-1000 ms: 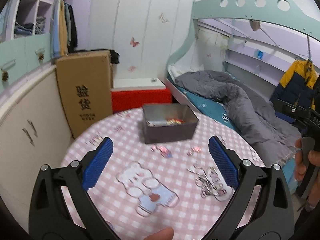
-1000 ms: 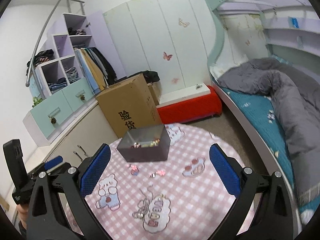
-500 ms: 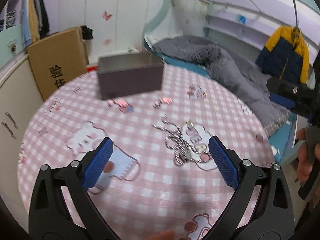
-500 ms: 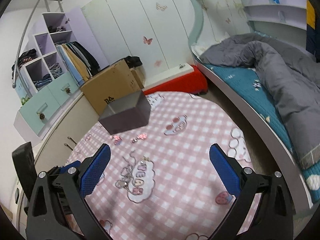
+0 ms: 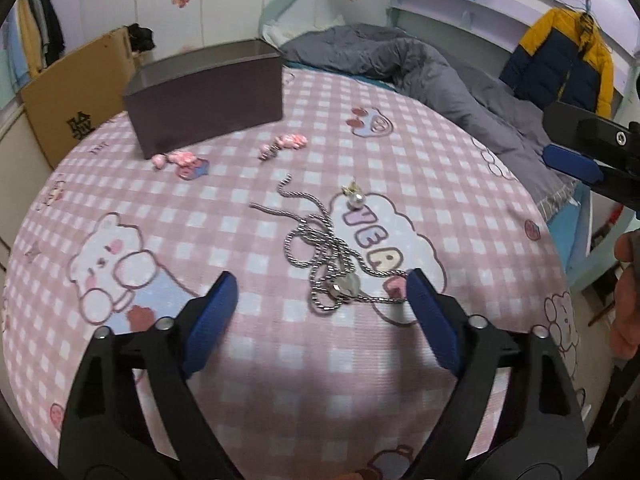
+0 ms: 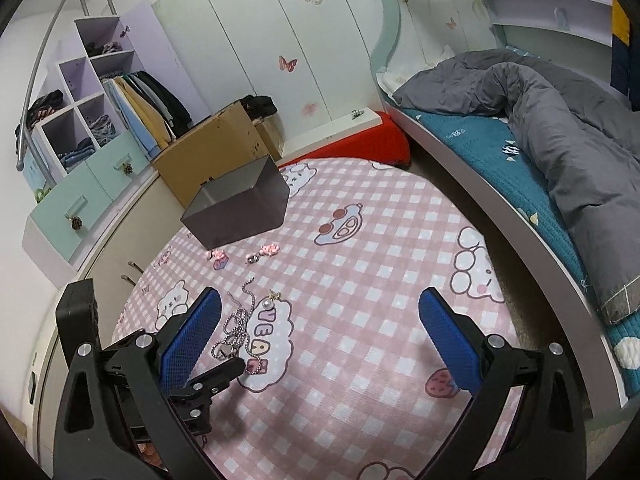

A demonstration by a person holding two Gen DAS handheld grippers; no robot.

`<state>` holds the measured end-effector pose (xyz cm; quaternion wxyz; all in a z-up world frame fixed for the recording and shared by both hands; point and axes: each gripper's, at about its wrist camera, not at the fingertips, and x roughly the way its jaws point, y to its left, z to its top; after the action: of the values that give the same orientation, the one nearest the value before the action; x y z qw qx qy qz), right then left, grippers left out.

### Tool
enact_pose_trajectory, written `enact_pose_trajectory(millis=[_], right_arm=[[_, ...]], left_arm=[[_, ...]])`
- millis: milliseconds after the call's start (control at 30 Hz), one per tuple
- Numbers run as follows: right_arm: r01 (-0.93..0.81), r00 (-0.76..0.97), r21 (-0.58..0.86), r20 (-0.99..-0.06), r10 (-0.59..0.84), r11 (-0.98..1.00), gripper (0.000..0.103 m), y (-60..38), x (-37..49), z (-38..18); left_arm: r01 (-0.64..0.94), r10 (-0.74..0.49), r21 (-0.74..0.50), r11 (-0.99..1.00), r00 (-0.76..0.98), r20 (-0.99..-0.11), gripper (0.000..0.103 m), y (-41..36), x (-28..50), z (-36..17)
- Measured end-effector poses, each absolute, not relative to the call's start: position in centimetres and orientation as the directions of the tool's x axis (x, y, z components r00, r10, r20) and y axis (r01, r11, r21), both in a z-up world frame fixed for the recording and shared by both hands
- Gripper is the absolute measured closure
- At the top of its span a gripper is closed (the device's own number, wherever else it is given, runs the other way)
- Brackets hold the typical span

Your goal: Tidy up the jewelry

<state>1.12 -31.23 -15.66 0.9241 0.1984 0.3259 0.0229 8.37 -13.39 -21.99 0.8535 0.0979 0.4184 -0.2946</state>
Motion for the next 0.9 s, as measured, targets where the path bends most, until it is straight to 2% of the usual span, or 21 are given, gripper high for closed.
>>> enact_pose_trajectory(millis=[33,100,133,167,267,767,800,833,867,900], right_arm=[[0.083,0.785,0.380,-0.595,0.174,0.921,0.008,-31.1,1.2,-15.7],[0.074,0.781,0.375,-0.598,0.179,0.924,0.008,-30.8,1.4,-15.9],[0.070,0.780,0.369,-0.600,0.179,0.927,0.008,-30.6,1.5,-15.9],[0.068,0.779,0.361,-0.602,0.177,0.930,0.008,-30.4,1.6,-15.9],[0.068,0.772,0.339,-0.614,0.166,0.938,0.008,-30.0,1.9,-16.0],[-0.041,0.688,0.170,-0.709,0.151,0.985,0.008,-24.0,7.3,-18.8],[-0.049,0.683,0.145,-0.717,0.139,0.988,0.014,-23.4,7.8,-19.1],[-0.056,0.671,0.118,-0.731,0.125,0.991,0.030,-22.9,8.4,-19.4],[-0.061,0.653,0.105,-0.748,0.119,0.993,0.039,-22.5,8.8,-19.9],[-0.058,0.640,0.099,-0.760,0.113,0.993,0.058,-22.4,9.2,-20.2]], left_arm=[[0.591,-0.420,-0.076,0.803,0.471,-0.776,0.027,-13.6,8.5,-22.1],[0.609,-0.429,-0.069,0.790,0.469,-0.772,0.051,-13.9,8.4,-22.0],[0.621,-0.440,-0.070,0.780,0.465,-0.768,0.071,-14.0,8.4,-21.9],[0.626,-0.452,-0.084,0.775,0.457,-0.766,0.081,-13.9,8.4,-21.9],[0.632,-0.492,-0.133,0.763,0.434,-0.755,0.086,-13.2,8.7,-21.9],[0.476,-0.492,-0.233,0.848,0.545,-0.679,0.086,-4.1,9.2,-20.2],[0.462,-0.490,-0.240,0.854,0.556,-0.672,0.086,-3.4,9.2,-20.1],[0.455,-0.489,-0.245,0.856,0.561,-0.668,0.086,-3.0,9.2,-20.0],[0.447,-0.488,-0.250,0.859,0.566,-0.665,0.086,-2.6,9.2,-20.0],[0.438,-0.485,-0.255,0.862,0.572,-0.661,0.086,-2.1,9.2,-19.9]])
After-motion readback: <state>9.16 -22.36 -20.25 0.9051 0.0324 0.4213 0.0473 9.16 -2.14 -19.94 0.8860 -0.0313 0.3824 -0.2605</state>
